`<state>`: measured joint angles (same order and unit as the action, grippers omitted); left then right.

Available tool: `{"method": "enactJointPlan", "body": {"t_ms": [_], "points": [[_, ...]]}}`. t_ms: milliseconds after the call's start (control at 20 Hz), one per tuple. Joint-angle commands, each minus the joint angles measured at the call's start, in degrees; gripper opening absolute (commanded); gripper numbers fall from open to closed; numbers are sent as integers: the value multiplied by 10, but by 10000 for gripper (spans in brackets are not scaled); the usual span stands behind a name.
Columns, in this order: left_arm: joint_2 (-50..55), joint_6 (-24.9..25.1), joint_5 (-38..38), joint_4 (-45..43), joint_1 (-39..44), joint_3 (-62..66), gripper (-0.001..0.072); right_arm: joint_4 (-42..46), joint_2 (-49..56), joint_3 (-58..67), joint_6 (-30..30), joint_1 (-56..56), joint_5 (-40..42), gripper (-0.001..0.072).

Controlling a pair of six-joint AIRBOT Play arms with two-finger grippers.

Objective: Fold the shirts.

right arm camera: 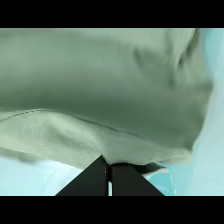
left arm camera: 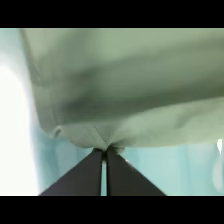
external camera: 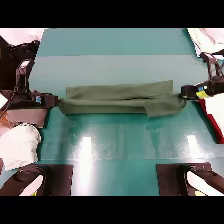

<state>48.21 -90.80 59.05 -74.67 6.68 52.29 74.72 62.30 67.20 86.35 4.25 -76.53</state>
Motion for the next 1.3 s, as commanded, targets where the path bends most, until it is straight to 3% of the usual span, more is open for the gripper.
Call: {"method": "enactJointPlan", "body": {"t_ms": [0,400,550,600,650,700,750,850,1000,1050,1100,1150,1250], "points": [[30,-20,-113,-33,0,1,23,0,84,60,-5,-3,46,20],[161,-25,-245,-29,-1,1,23,-2,235,169,-5,-3,63,22],[187,-67,-273,-30,-1,3,24,-5,273,193,-5,-3,85,45],[192,-84,-278,-30,-1,3,134,-23,283,201,-5,-3,91,238],[194,-96,-283,-30,-1,3,422,-42,293,211,-9,-1,91,443],[194,-104,-281,-29,-1,3,578,-68,302,225,-25,5,81,513],[194,-103,-272,-30,-1,7,540,-96,308,240,-40,12,64,513],[194,-103,-234,-29,0,27,538,-135,309,259,-71,31,23,513],[194,-97,-153,-28,0,59,535,-152,309,259,-91,83,-64,589],[194,-92,-131,-27,0,64,392,-152,309,249,-95,100,-79,598],[194,-92,-117,-26,0,65,125,-153,309,230,-96,118,-84,640],[194,-92,-107,-24,0,65,30,-153,309,208,-98,137,-84,699],[194,-92,-93,-16,0,65,31,-176,310,159,-127,168,-67,700]]}}
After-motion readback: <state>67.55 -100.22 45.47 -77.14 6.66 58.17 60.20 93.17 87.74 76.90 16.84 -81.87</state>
